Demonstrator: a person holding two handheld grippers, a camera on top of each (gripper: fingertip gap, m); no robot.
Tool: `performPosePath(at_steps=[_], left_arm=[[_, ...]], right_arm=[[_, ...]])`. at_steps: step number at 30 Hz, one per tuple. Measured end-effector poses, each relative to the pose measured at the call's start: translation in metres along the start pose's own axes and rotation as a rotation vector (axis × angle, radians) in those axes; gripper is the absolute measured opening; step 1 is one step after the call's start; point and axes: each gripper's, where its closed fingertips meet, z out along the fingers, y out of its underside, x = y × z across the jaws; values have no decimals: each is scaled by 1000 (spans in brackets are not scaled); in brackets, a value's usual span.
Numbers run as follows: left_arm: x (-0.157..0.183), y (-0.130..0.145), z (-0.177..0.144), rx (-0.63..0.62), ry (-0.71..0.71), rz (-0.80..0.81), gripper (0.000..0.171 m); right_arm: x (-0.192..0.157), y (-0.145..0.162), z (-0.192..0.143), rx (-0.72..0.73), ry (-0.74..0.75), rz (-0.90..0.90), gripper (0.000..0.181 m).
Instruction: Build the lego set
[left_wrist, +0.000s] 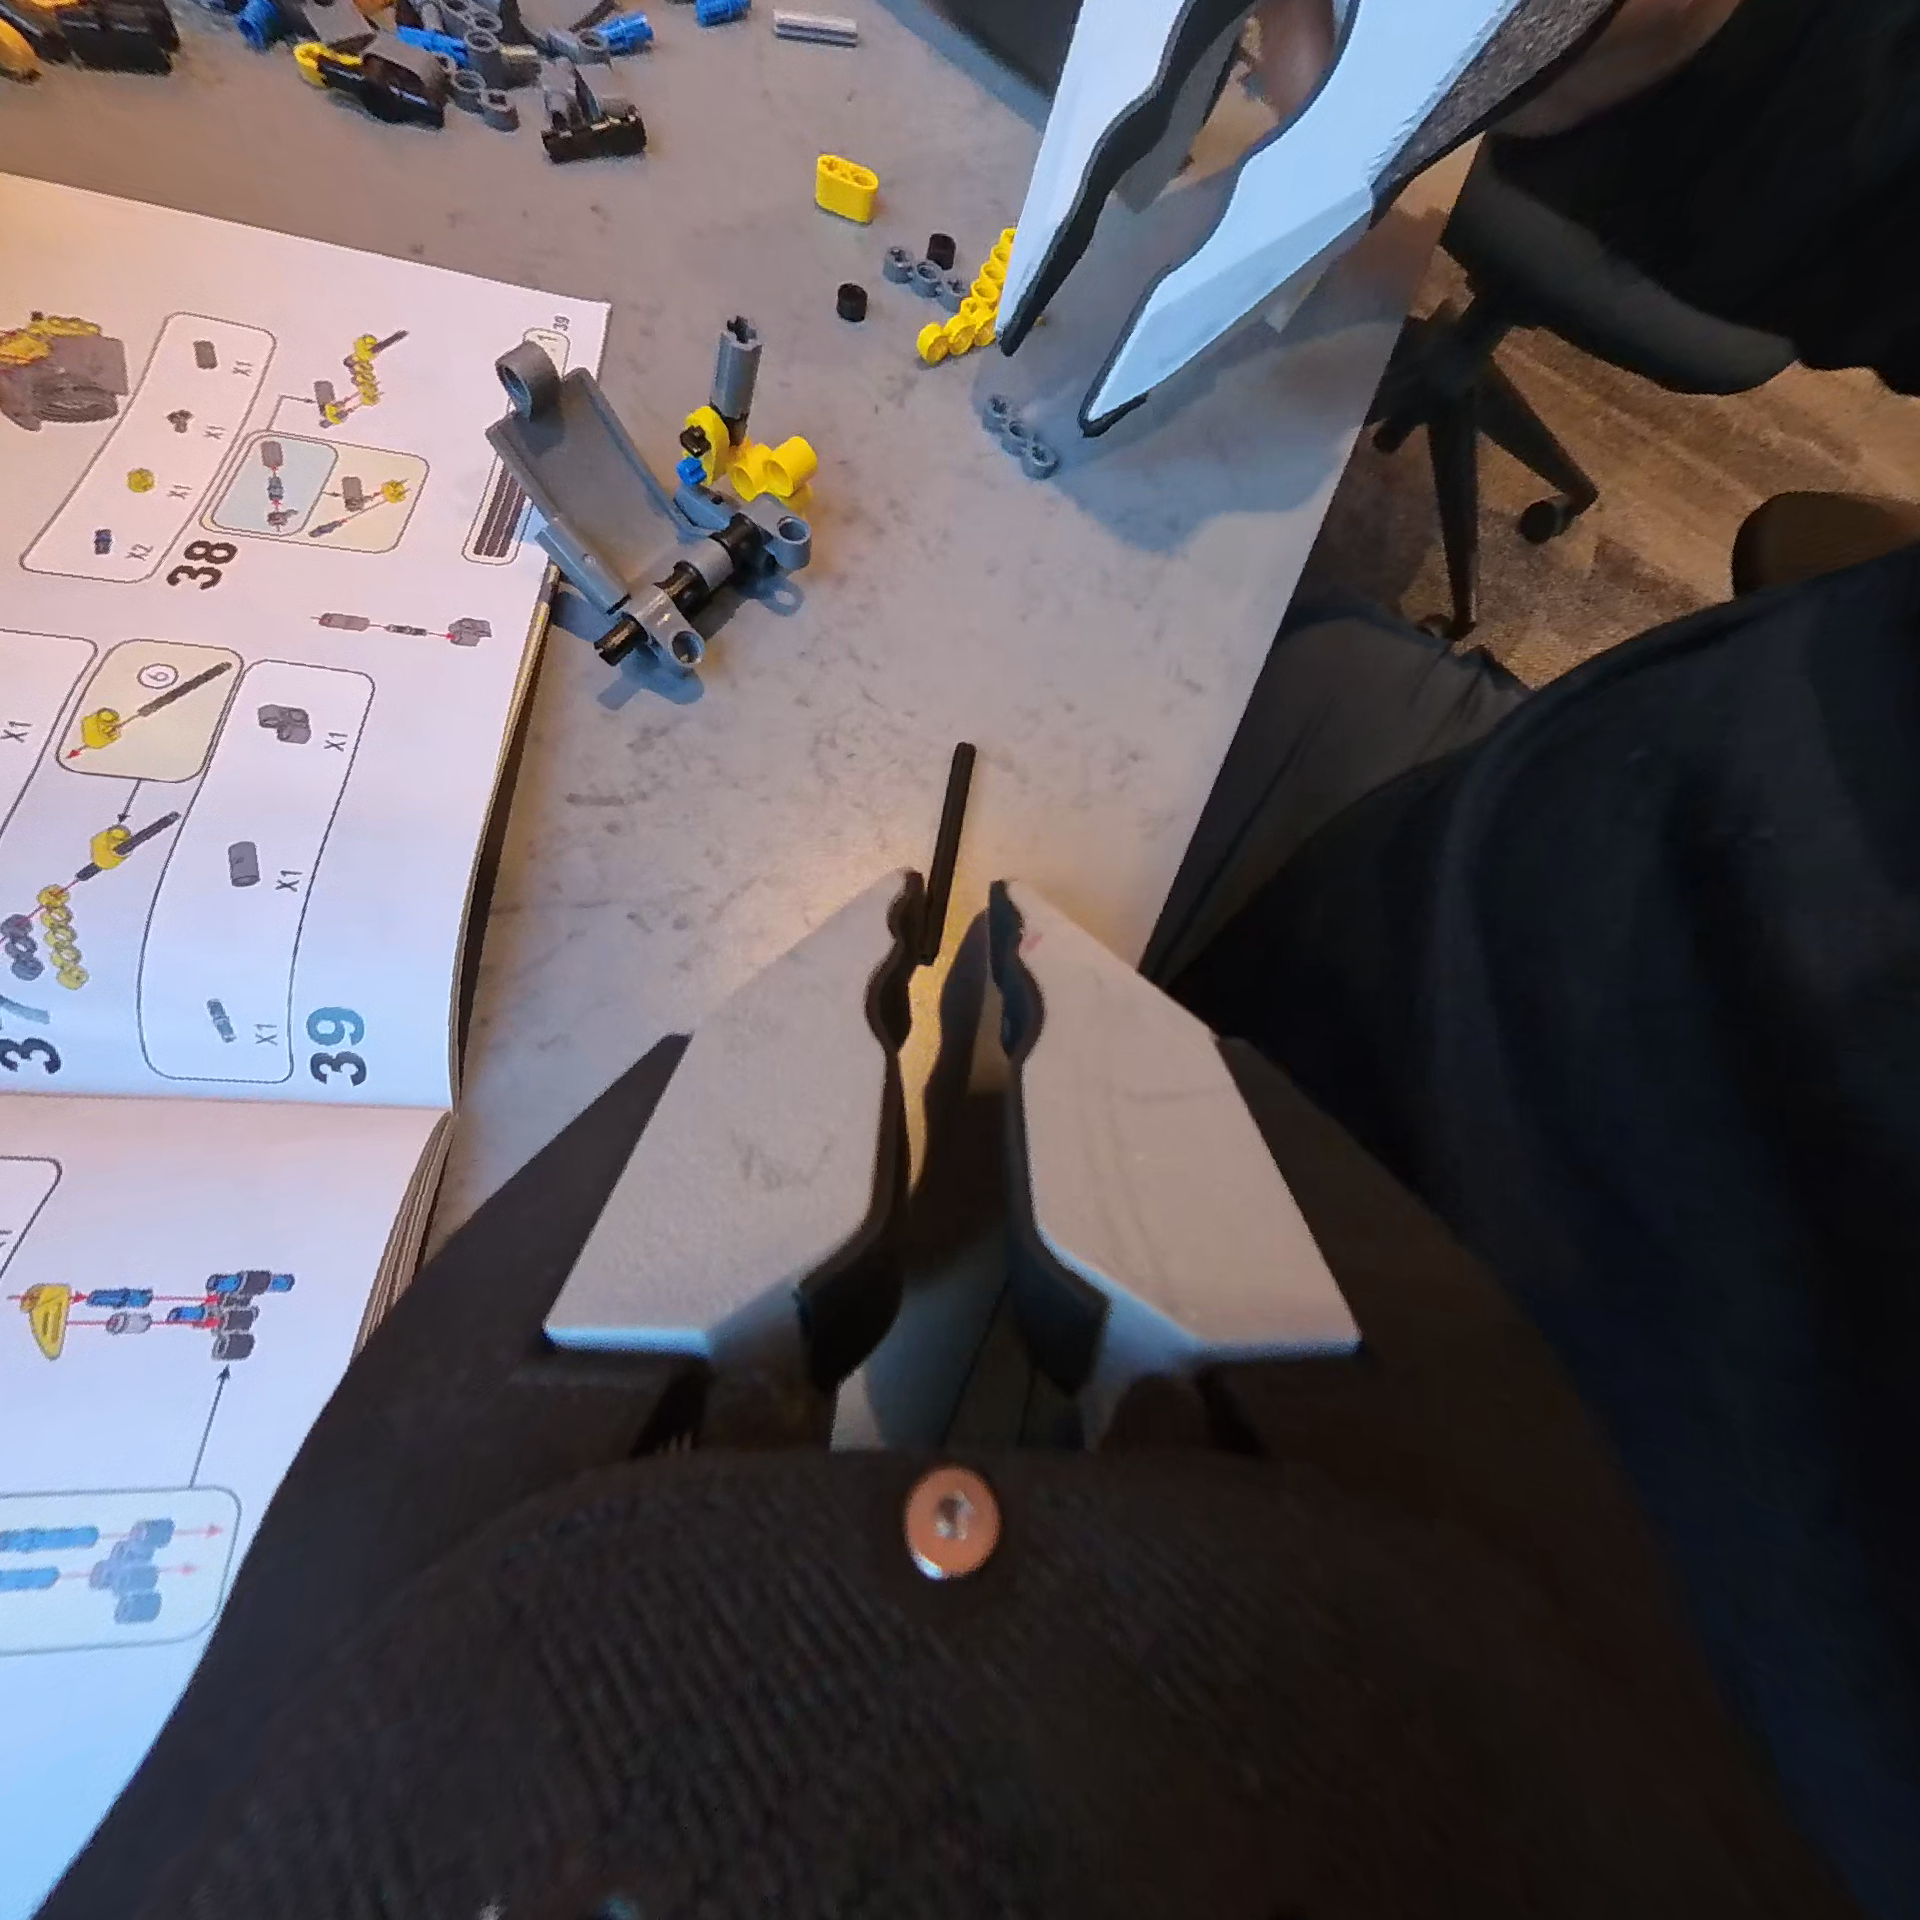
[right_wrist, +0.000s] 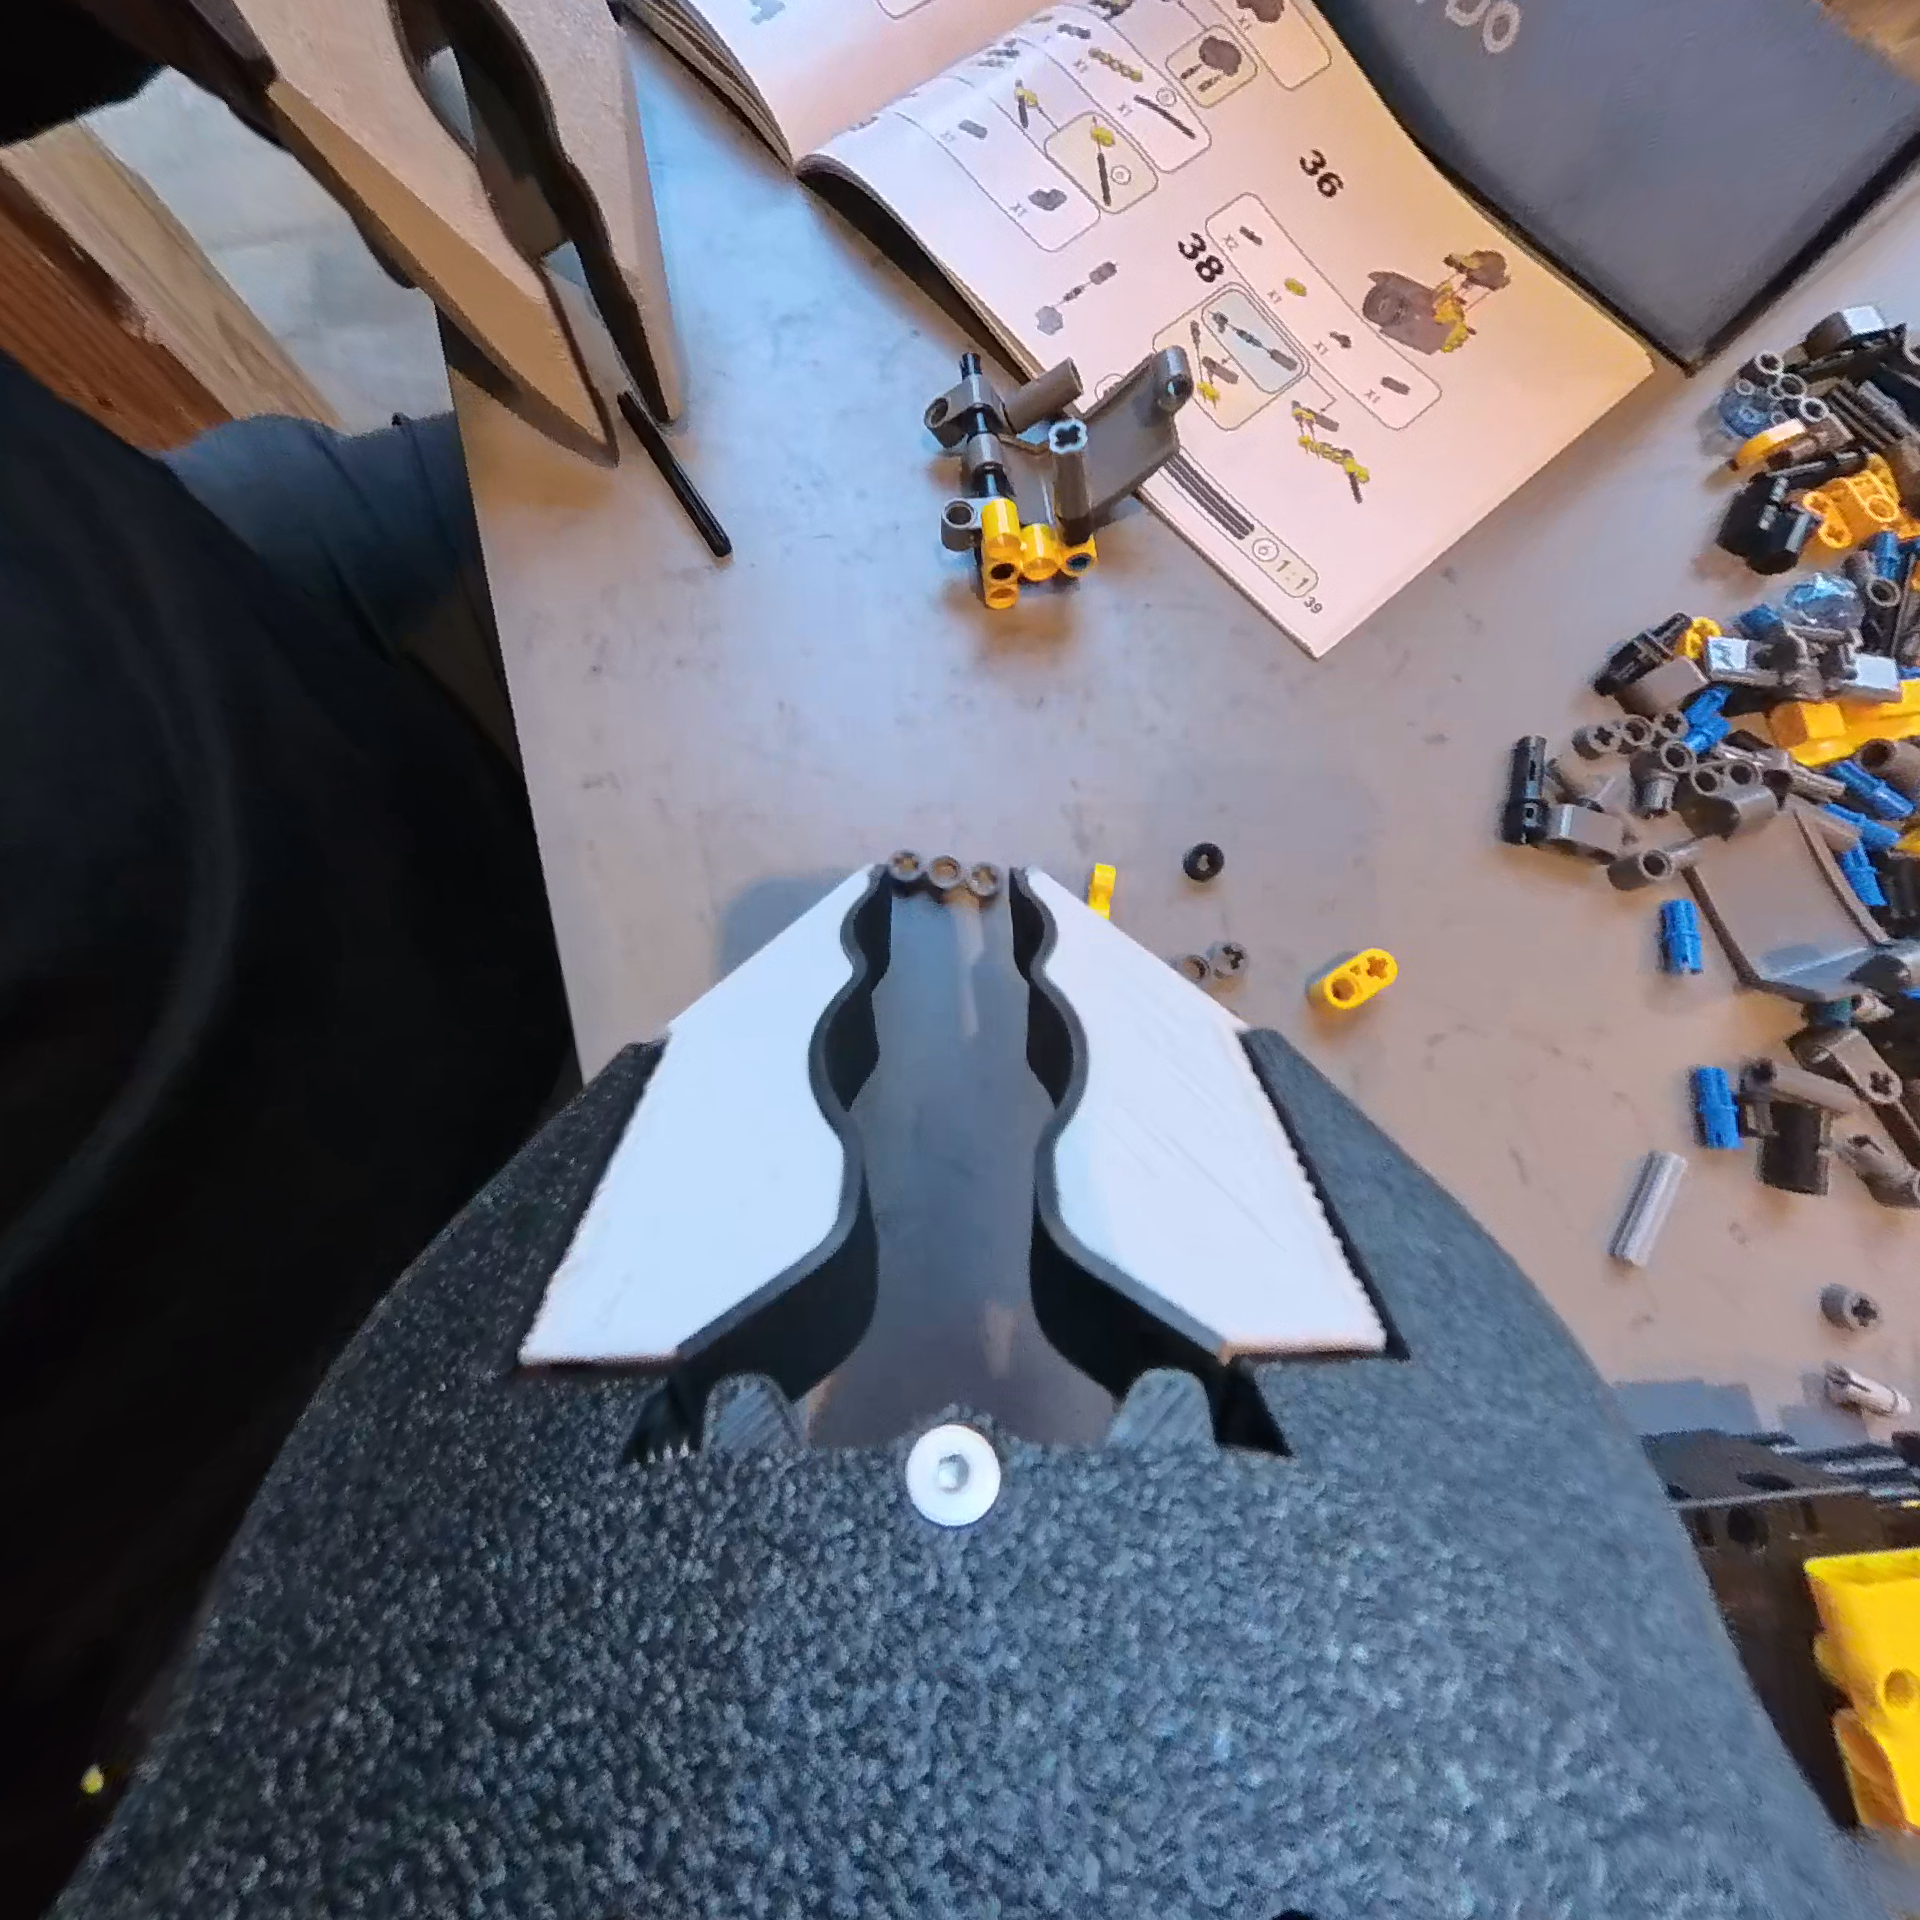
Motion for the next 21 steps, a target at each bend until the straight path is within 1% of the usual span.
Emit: performPosePath(at_steps=[3, 5, 10, 13, 17, 21], left_arm=[[-2, 2, 1, -27, -14, 12, 2], [0, 2, 2, -35, 5, -5, 2], [0, -1, 1, -11, 35, -82, 2], [3, -4, 5, 2, 52, -99, 2], [15, -14, 19, 19, 66, -55, 1], [26, -25, 33, 5, 85, 17, 1]], right_arm=[[1, 2, -1, -5, 3, -5, 23], [2, 3, -2, -5, 7, -11, 23], [1, 8, -8, 11, 17, 6, 23], [-1, 14, -9, 10, 18, 31, 23], [-5, 10, -12, 49, 29, 40, 23], [-16, 2, -13, 88, -7, 45, 22]])
